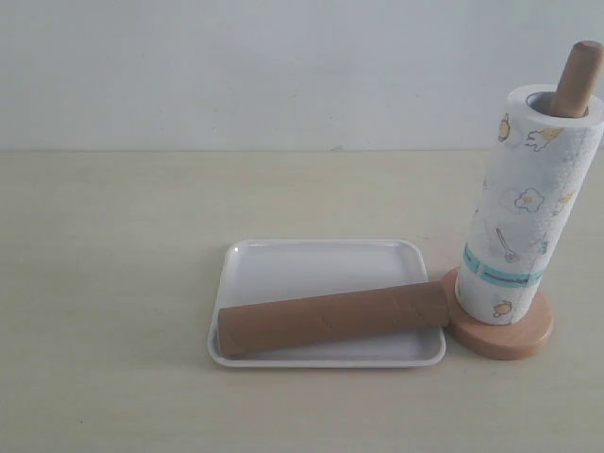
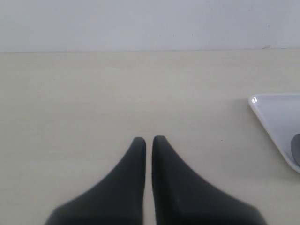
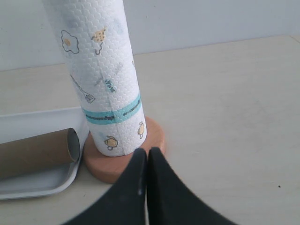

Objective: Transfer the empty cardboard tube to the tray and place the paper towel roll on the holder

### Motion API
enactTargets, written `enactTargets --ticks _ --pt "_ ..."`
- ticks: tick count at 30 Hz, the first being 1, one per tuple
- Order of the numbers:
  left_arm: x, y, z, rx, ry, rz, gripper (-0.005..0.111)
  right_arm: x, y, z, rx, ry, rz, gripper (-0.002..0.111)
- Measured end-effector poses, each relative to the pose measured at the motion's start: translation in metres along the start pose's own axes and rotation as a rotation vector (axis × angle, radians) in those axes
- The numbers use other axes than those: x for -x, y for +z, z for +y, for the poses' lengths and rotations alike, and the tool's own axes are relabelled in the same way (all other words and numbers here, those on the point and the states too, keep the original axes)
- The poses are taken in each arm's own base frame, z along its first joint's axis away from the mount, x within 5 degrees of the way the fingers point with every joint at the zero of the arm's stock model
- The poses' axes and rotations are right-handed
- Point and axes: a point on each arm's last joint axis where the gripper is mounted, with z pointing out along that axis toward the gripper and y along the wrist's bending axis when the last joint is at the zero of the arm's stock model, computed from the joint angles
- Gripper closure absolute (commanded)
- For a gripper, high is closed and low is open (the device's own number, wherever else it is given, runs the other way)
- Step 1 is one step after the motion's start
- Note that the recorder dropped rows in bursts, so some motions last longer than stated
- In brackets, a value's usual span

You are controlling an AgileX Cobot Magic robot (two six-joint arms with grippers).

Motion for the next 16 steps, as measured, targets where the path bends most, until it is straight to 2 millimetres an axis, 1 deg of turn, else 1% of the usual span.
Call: enactTargets --ticks 16 --pt "0.0000 0.0000 0.0000 0.000 0.000 0.000 0.102 0.0000 0.0000 0.0000 0.000 0.000 0.000 0.108"
